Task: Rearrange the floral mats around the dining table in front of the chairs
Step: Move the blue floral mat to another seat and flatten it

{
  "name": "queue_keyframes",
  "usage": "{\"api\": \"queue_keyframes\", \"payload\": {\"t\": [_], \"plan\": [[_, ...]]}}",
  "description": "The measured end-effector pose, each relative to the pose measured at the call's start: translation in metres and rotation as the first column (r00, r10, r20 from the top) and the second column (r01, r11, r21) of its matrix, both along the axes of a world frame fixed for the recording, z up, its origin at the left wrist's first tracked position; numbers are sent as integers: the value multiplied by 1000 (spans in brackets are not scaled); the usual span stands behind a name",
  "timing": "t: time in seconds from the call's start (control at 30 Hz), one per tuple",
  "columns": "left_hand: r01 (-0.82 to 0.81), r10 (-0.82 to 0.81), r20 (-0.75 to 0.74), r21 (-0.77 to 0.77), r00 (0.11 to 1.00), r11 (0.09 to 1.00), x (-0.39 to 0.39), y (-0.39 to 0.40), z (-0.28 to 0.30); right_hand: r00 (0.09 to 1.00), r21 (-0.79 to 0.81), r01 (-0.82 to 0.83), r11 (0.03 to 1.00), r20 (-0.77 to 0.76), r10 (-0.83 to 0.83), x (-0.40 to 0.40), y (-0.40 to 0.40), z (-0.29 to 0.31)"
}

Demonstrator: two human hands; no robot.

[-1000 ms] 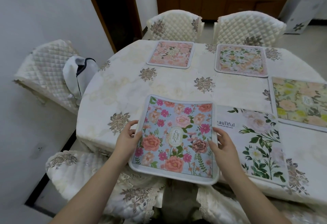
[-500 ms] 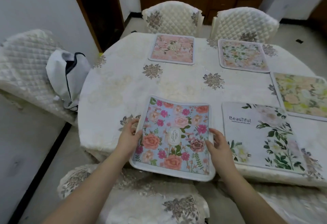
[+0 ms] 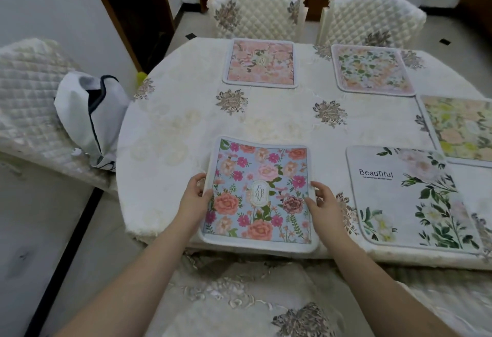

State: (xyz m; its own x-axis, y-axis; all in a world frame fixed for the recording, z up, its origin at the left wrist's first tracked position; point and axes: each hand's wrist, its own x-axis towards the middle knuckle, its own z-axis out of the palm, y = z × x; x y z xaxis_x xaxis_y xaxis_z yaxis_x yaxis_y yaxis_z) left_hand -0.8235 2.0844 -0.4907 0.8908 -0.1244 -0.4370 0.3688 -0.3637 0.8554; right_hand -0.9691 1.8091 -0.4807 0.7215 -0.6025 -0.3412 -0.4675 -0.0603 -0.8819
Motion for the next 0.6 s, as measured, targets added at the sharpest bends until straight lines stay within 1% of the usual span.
{"api": "queue_keyframes", "payload": {"t": [0.13, 0.27, 0.43, 0.6], "plan": [[9, -9, 4, 0, 1000, 1000, 11, -4, -11, 999, -31, -5, 999, -43, 4, 10, -5, -11], [33, -34, 17, 45, 999, 998, 16, -7, -18, 998, -55, -12, 998, -69, 8, 11, -9, -21], [47, -49, 25, 51, 999, 998, 15, -6, -26, 996, -55, 6, 998, -86, -11, 6, -13, -31], [57, -71, 103, 140, 992, 989, 13, -5, -32, 995, -66, -3, 998, -99, -4, 4, -15, -36]]}}
